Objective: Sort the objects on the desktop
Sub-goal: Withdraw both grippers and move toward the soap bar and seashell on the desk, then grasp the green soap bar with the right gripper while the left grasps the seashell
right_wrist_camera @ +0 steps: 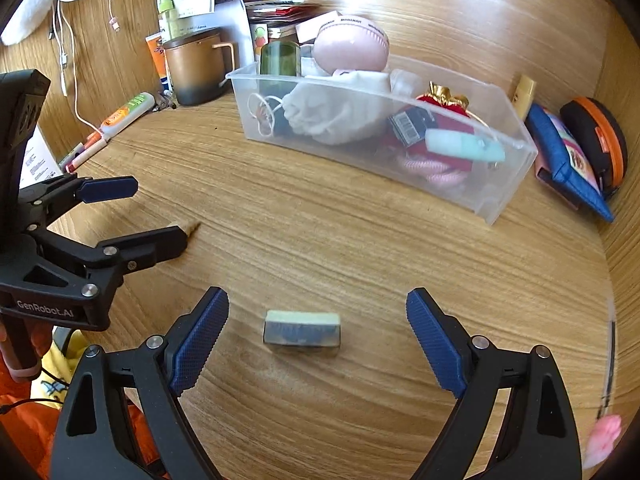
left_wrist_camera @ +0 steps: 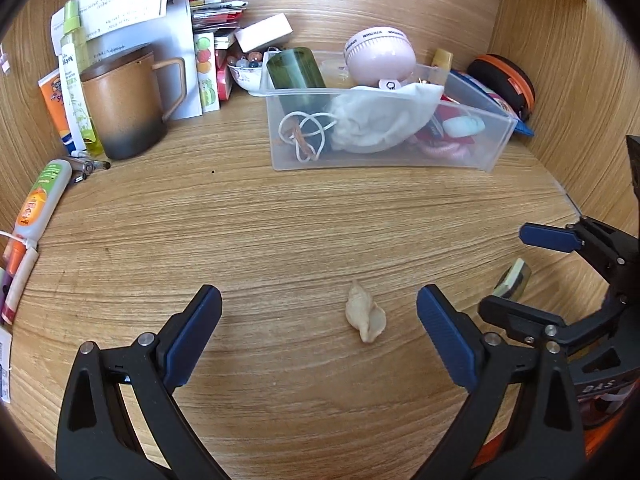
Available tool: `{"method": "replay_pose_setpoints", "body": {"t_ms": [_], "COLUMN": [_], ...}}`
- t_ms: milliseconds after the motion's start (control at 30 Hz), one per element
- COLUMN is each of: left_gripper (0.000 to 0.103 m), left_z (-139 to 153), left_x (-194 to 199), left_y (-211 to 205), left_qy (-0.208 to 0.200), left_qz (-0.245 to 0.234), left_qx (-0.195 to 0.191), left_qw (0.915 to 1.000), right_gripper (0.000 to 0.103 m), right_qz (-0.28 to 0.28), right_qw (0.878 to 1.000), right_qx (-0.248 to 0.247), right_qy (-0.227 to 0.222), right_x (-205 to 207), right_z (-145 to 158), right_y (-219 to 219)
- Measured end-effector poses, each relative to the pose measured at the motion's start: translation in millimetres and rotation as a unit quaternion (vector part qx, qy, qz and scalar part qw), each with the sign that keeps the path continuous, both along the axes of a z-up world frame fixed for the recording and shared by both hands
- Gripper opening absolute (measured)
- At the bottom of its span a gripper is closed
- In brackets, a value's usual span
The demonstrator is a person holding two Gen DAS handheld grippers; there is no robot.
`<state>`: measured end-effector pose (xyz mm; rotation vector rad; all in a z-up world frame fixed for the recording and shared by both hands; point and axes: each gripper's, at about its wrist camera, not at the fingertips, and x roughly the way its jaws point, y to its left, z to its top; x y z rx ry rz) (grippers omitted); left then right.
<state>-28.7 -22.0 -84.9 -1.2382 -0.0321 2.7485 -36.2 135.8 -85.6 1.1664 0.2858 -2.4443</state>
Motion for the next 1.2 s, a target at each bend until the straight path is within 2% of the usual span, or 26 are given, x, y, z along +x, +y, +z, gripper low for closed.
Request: {"method": "replay_pose_setpoints", "body": {"t_ms": [100, 200, 300, 367, 467, 600, 767, 833, 933, 1033, 1200], "left_gripper": [0.099, 0.096, 0.082, 0.067, 0.058, 0.052, 0.04, 0.039, 0.031, 0.023, 0.021], "left_z": [-2, -3, -3, -4, -6, -7, -7, -7, -7, -6, -7], "left_x": [3, 3, 3, 3, 0, 1, 3, 2, -1, -4, -7], "left_y": [1, 2, 5, 7, 8, 8, 9, 8, 7, 5, 1], "left_qy": [0.012, 0.012, 0.008, 0.008, 0.005, 0.002, 0.008, 0.008, 0.008, 0.008, 0.006], "left_qz": [0.007, 0.005, -0.007, -0.011, -0.01, -0.013, -0.019, -0.015, -0.012, -0.007, 0.0], "left_qx": [-0.013, -0.012, -0.013, -0.014, -0.02, -0.021, -0.024, -0.02, -0.017, -0.009, 0.001], "left_qw": [0.9998, 0.9998, 0.9999, 0.9998, 0.9997, 0.9997, 0.9995, 0.9997, 0.9998, 0.9999, 1.0], "right_gripper": [0.086, 0.076, 0.072, 0.065, 0.059, 0.056, 0.039, 0.037, 0.032, 0.031, 0.031], "right_qz": [-0.002, 0.001, 0.005, 0.009, 0.014, 0.018, 0.026, 0.03, 0.034, 0.031, 0.023], "right_qw": [1.0, 1.0, 1.0, 1.0, 1.0, 1.0, 1.0, 0.999, 0.999, 0.999, 1.0], "right_qx": [-0.003, 0.0, 0.008, 0.01, 0.013, 0.013, 0.011, 0.011, 0.009, 0.002, -0.006], "right_qy": [0.004, 0.004, 0.009, 0.013, 0.016, 0.015, 0.012, 0.014, 0.014, 0.011, 0.009], "right_x": [5, 8, 12, 14, 16, 17, 17, 17, 18, 16, 13], "right_z": [0, -1, -2, -2, -2, -3, -4, -5, -5, -6, -5], "right_y": [3, 6, 5, 5, 4, 3, 2, 1, 0, 2, 6]}}
